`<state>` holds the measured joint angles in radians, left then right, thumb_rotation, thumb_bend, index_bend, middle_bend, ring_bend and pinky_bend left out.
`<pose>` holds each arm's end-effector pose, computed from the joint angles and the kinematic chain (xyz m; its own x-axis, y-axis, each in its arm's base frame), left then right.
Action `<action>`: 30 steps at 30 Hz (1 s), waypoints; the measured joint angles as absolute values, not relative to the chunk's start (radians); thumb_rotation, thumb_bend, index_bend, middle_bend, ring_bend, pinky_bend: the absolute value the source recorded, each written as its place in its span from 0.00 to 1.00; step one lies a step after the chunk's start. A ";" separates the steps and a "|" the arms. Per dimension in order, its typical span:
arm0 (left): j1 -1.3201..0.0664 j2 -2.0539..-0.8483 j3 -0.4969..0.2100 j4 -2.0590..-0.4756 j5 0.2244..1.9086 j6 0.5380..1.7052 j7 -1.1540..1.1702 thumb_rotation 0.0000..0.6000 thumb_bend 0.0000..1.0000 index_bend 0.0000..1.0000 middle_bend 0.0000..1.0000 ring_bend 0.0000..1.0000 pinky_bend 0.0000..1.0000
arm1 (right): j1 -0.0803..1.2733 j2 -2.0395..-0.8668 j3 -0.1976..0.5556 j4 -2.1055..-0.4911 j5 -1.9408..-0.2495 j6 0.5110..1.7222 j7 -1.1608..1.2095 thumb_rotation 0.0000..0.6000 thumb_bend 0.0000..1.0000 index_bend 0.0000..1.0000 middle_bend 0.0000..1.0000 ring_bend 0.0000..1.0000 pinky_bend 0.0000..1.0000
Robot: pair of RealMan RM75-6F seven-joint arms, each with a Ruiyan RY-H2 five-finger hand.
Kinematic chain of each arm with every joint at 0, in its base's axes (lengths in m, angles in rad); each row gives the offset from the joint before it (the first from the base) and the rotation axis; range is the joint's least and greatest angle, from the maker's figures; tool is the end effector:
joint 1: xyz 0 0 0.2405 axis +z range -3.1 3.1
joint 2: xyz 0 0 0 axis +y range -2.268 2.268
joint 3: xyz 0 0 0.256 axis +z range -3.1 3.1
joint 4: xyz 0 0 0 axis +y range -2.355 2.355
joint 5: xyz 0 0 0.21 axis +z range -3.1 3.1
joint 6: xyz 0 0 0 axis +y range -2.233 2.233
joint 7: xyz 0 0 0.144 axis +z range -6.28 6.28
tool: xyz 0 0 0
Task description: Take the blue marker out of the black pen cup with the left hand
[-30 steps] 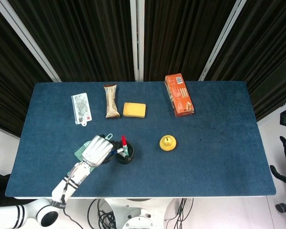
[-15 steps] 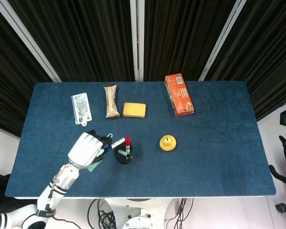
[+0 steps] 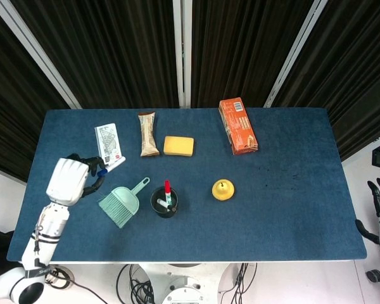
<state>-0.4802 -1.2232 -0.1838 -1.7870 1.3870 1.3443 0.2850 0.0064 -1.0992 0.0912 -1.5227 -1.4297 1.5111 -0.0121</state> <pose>-0.1722 0.2925 0.1184 0.3649 -0.0969 0.9260 0.8712 -0.3153 -0.3763 -0.3468 -0.1637 0.1895 0.4992 0.0335 0.8658 -0.8602 0.1393 0.4906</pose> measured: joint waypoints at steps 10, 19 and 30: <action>-0.497 -1.339 -0.182 -1.469 1.283 1.198 0.061 1.00 0.37 0.61 0.60 0.67 0.57 | 0.011 -1.093 0.099 -1.518 -1.405 1.491 0.000 1.00 0.18 0.00 0.00 0.00 0.00; -0.477 -1.312 -0.141 -1.406 1.253 1.102 -0.030 1.00 0.26 0.04 0.00 0.00 0.07 | 0.014 -1.094 0.099 -1.511 -1.405 1.482 0.015 1.00 0.18 0.00 0.00 0.00 0.00; -0.340 -1.214 -0.121 -1.475 1.312 1.352 0.000 1.00 0.23 0.04 0.00 0.00 0.05 | 0.016 -1.100 0.100 -1.515 -1.427 1.503 0.017 1.00 0.18 0.00 0.00 0.00 0.00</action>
<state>-0.3402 -1.2138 -0.1213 -1.4746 1.3117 1.3522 0.0003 0.0158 -1.0997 0.0997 -1.5150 -1.4270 1.5032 0.0172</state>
